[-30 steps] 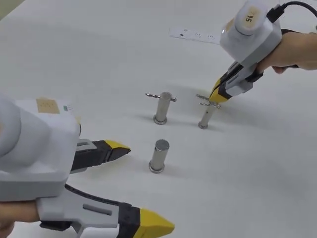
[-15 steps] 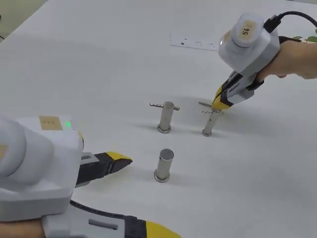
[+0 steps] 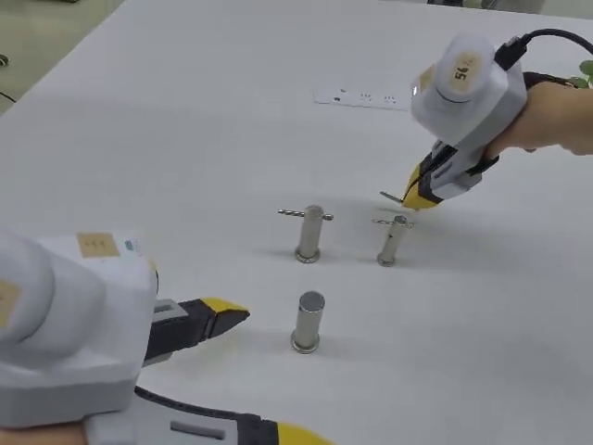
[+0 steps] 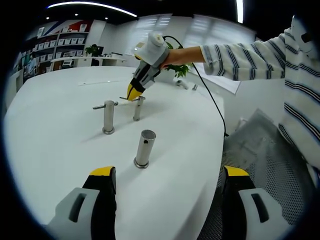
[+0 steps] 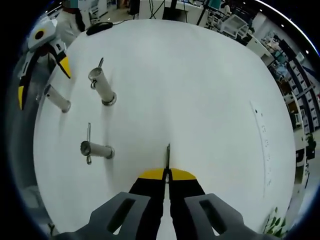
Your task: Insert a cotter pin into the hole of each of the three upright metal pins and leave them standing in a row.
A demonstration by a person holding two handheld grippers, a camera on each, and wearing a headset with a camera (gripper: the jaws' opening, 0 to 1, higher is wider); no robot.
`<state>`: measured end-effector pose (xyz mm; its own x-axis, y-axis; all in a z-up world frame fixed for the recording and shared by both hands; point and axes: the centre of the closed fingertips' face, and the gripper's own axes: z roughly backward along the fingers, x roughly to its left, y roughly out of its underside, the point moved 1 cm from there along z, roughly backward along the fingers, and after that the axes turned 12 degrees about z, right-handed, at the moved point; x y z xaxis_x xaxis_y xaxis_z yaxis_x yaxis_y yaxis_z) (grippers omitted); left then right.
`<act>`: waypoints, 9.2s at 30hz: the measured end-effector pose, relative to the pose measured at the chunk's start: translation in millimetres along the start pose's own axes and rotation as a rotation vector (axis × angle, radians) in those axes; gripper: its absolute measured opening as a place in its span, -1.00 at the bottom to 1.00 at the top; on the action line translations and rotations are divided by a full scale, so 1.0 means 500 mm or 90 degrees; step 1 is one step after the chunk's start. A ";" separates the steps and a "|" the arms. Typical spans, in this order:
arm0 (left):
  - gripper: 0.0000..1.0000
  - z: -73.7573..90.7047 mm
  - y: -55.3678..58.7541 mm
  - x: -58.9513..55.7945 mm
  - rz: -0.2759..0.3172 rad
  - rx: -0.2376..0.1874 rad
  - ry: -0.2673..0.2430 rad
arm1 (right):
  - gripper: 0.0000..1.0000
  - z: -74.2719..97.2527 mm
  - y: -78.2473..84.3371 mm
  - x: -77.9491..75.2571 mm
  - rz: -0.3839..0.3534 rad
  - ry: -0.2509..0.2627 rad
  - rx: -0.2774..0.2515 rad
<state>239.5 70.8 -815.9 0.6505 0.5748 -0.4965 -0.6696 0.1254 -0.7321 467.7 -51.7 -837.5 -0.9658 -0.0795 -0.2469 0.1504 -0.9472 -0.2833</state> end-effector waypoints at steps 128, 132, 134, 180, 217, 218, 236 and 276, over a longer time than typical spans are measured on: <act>-0.96 -0.047 -0.086 -0.036 0.283 -0.061 0.048 | -0.96 0.131 -0.221 0.354 0.158 0.062 -0.242; -0.96 -0.046 -0.087 -0.036 0.292 -0.060 0.049 | -0.95 0.132 -0.222 0.353 0.160 0.064 -0.242; -0.96 -0.046 -0.088 -0.036 0.294 -0.060 0.050 | -0.95 0.133 -0.221 0.352 0.163 0.066 -0.241; -0.99 -0.054 -0.076 -0.045 0.283 -0.014 0.046 | -0.90 0.135 -0.216 0.372 0.178 0.047 -0.243; -0.99 0.009 -0.109 -0.083 -0.093 -0.016 0.139 | -0.60 0.157 -0.226 0.407 -0.136 -0.173 -0.417; -0.99 0.010 -0.109 -0.086 -0.102 -0.016 0.146 | -0.61 0.159 -0.229 0.411 -0.138 -0.182 -0.420; -0.99 0.009 -0.091 -0.104 -0.123 0.011 0.180 | -0.89 0.160 -0.249 0.427 -0.118 -0.227 -0.440; -0.30 -0.025 -0.109 0.026 -0.188 -0.044 -0.029 | -0.93 0.102 -0.157 0.360 0.047 -0.131 -0.196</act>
<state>288.9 61.1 -788.4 0.7958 0.5573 -0.2367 -0.4263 0.2380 -0.8727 271.1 -7.5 -812.5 -0.9677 -0.2339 -0.0943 0.2469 -0.8015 -0.5447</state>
